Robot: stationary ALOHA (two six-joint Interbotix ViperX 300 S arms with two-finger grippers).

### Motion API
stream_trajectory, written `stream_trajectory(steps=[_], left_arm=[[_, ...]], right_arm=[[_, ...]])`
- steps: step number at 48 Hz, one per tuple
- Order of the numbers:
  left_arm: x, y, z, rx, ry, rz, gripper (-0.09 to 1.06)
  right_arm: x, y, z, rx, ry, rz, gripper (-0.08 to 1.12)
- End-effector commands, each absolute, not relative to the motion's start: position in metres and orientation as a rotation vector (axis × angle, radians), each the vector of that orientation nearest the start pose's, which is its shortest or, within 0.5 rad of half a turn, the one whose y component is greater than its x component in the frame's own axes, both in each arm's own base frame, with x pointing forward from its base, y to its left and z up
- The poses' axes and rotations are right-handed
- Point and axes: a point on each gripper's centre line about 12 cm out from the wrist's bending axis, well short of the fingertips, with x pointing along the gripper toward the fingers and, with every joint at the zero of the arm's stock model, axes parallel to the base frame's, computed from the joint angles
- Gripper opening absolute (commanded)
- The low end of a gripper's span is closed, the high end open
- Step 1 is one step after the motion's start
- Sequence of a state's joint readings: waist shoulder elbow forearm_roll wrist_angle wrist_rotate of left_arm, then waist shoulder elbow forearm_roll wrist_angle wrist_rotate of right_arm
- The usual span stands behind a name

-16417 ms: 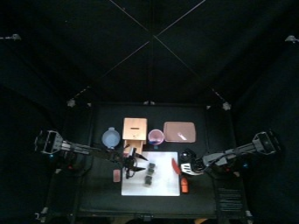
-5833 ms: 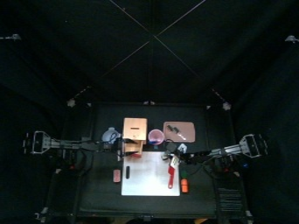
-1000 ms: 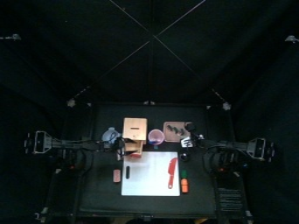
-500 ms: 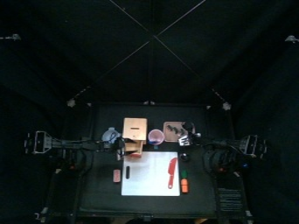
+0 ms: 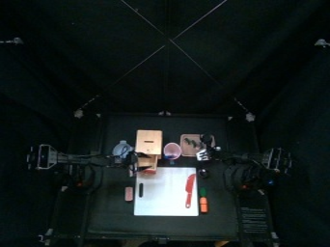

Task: Place sushi on board then cut the sushi with the knife then place the pieces on the plate
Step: Place the 4 sushi pieces on the plate

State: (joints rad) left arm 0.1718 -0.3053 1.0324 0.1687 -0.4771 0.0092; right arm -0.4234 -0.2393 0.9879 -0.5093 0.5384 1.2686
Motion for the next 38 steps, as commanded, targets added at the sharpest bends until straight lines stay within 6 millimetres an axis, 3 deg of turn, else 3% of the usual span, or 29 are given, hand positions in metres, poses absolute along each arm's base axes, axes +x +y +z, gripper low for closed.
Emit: stream_trajectory(steps=[1,12,25,38], left_arm=[[0.303,0.044,0.207,0.128,0.243,0.078,0.85],[0.304,0.044,0.208,0.129,0.24,0.078,0.85],[0.304,0.044,0.208,0.129,0.241,0.078,0.85],[0.304,0.044,0.208,0.127,0.24,0.077,0.85]], right_arm=[[0.21,-0.124,0.147,0.774,0.881,-1.065,0.78],[0.197,-0.114,0.176,0.725,0.847,-1.06,0.78],[0.201,-0.096,0.189,0.58,1.077,-0.853,0.78],[0.205,-0.107,0.205,0.505,1.199,-0.724,0.78]])
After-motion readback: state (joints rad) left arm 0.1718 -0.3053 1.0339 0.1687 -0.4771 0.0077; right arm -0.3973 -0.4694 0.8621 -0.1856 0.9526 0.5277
